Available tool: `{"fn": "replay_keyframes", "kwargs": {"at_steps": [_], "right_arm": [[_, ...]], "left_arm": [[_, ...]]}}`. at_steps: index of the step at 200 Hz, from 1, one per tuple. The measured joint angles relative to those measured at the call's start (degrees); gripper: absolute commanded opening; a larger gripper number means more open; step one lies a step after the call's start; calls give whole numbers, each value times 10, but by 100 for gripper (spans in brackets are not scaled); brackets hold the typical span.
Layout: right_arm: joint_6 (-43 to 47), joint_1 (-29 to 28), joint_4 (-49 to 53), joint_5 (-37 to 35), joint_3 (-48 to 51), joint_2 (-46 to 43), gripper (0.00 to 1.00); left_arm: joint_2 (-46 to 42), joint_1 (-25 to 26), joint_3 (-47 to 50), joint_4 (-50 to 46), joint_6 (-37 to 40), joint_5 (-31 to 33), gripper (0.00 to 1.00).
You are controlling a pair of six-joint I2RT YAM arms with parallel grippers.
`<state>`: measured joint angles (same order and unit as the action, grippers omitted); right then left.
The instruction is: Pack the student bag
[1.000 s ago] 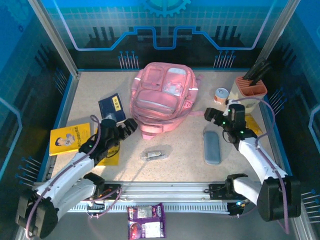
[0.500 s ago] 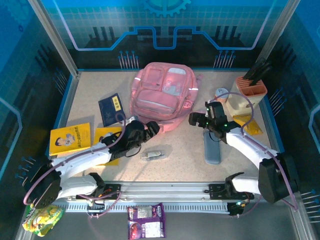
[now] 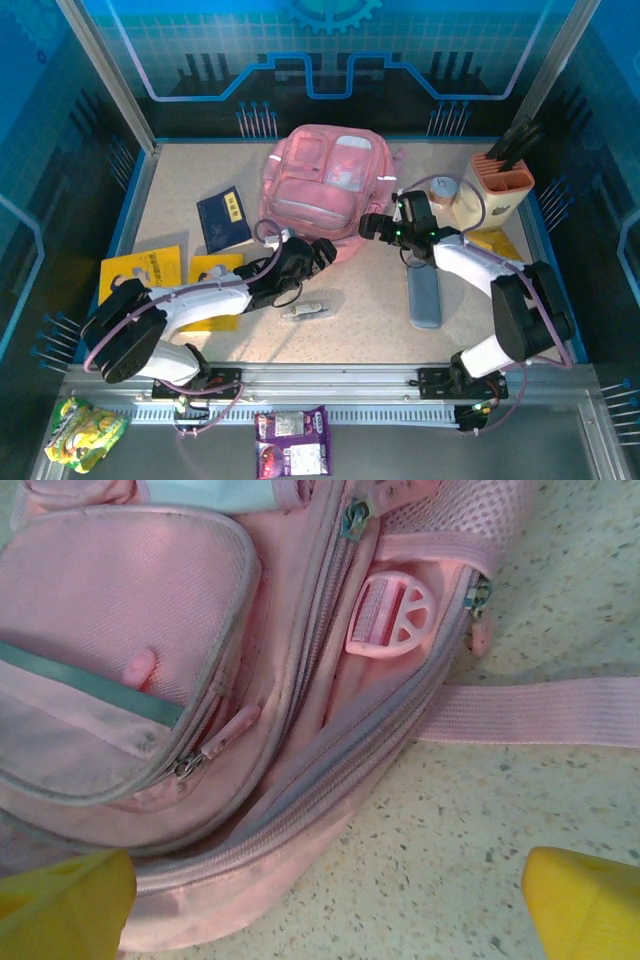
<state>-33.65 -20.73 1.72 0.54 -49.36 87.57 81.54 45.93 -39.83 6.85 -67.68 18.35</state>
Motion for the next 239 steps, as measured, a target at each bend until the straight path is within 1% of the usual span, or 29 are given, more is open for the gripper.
{"fn": "replay_keyframes", "kwargs": {"at_steps": [26,45,68,82,87,101,127,145,159,164,179,189,202,209,215,225,239], "right_arm": [[-10,-2,-6,14,-44,62,90],[-16,-9,-12,16,-62,93,75],[-22,-19,-14,13,-66,113,62],[-21,-26,-14,9,-67,126,52],[-26,-29,-13,5,-67,129,49],[-29,-37,-13,-2,-67,134,46],[-37,-61,-14,-18,-67,134,44],[-46,-89,-19,-23,-67,135,38],[-59,-115,-24,-31,-67,137,39],[-63,-123,-24,-37,-67,137,43],[-76,-164,-24,-58,-68,137,49],[-81,-190,-22,-69,-70,137,57],[-88,-220,-10,-73,-73,129,64],[-91,-231,1,-74,-73,120,71],[-92,-235,10,-76,-74,111,77],[-94,-235,27,-82,-74,88,84],[-89,-220,46,-91,-75,43,94]], "left_arm": [[21,-4,-2,10,-1,3,99],[32,-8,-2,21,-6,7,99],[38,-14,6,66,-14,14,99],[46,-23,12,87,-15,14,99],[50,-27,13,92,-15,14,99],[60,-39,16,102,-15,13,99],[62,-66,24,113,-12,9,99],[62,-97,30,114,-3,3,99],[60,-124,32,110,10,-3,99],[59,-135,33,108,17,-5,99],[51,-167,34,94,37,-12,99],[44,-184,34,82,50,-15,99],[28,-206,36,65,69,-17,99],[19,-216,37,55,79,-17,99],[9,-223,37,46,88,-17,99],[-9,-229,37,31,100,-17,99],[-41,-231,37,8,116,-19,99]]}}
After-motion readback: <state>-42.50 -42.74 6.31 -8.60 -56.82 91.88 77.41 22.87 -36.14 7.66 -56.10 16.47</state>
